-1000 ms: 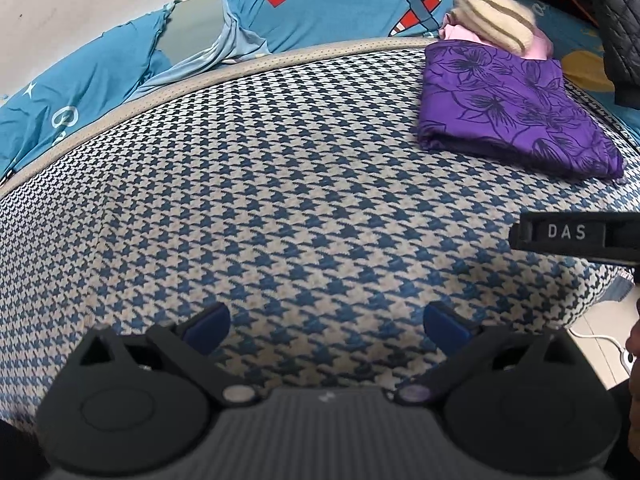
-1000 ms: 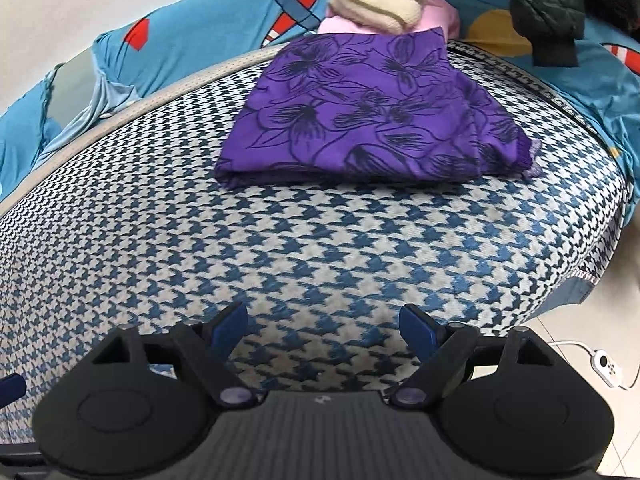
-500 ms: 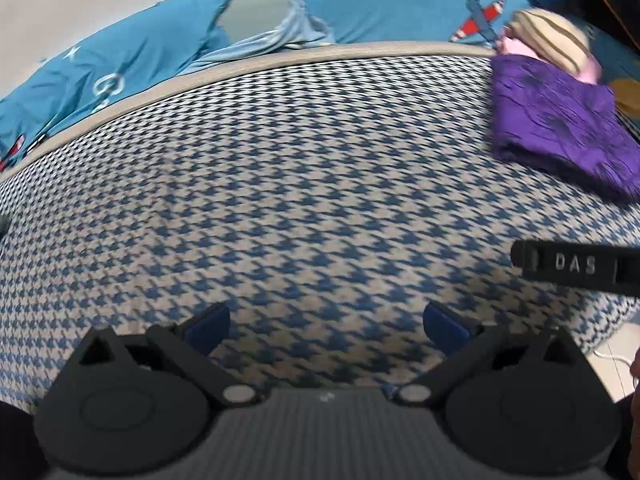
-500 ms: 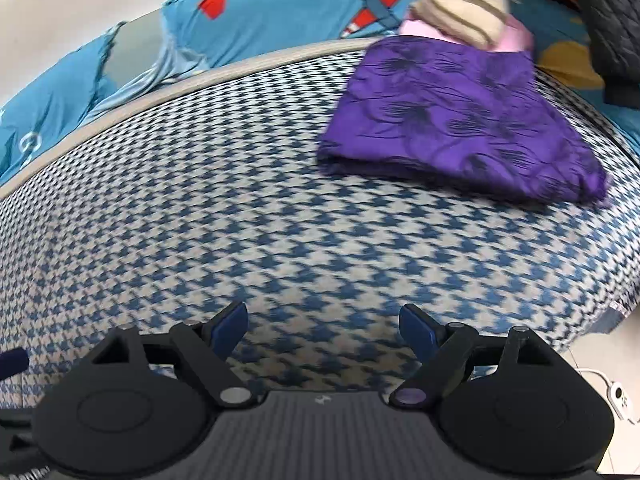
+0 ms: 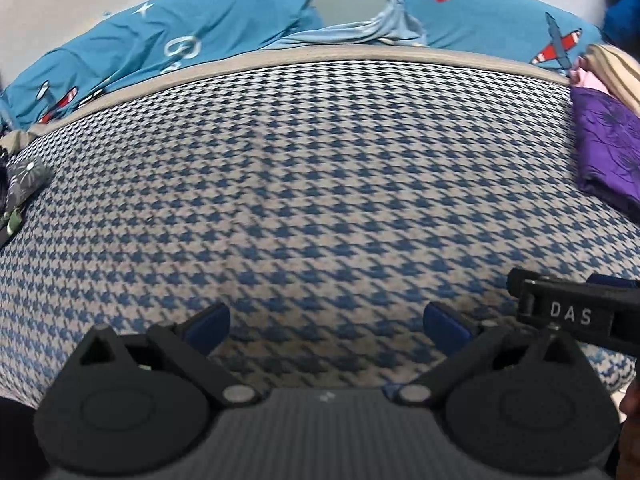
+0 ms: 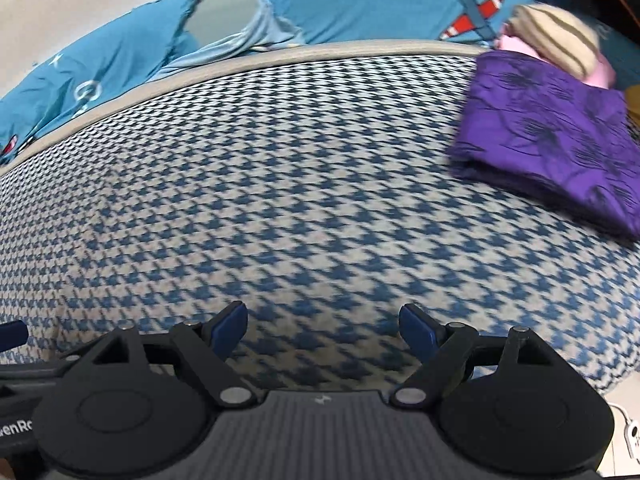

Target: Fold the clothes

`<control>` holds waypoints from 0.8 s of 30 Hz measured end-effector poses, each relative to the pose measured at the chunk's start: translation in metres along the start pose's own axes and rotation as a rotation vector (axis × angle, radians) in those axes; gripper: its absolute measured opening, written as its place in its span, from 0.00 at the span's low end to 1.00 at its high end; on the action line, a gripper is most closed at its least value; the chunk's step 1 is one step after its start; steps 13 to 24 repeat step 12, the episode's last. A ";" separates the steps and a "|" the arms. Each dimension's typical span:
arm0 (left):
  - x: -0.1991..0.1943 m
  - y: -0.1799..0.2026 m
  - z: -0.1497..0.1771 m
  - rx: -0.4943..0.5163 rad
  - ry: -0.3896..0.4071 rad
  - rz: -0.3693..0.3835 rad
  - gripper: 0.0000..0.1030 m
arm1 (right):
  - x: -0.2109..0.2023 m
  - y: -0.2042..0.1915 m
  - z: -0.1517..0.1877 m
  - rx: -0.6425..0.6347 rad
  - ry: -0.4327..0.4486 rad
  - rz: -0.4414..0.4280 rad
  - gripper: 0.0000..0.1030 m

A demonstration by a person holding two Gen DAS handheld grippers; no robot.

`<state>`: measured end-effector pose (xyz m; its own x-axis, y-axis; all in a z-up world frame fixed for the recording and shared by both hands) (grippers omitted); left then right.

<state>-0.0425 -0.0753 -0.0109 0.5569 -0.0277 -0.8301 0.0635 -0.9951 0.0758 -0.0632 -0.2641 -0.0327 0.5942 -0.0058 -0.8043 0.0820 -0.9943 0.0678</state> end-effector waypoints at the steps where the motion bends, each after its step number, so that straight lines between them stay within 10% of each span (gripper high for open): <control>1: 0.001 -0.004 -0.001 -0.008 -0.001 -0.005 1.00 | 0.002 -0.004 -0.001 -0.006 0.001 -0.007 0.81; 24: 0.009 -0.056 -0.009 -0.073 0.001 -0.068 1.00 | 0.023 -0.043 -0.014 -0.062 -0.006 -0.060 0.81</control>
Point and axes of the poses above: each gripper's, at about its wrist camera, not at the fingertips, and x roughly the way its jaws point, y to its right, z to its underside, the point moved 2 cm from there along x, roughly the way its jaws point, and after that the axes turned 13 degrees about -x, right-handed, at the moved point
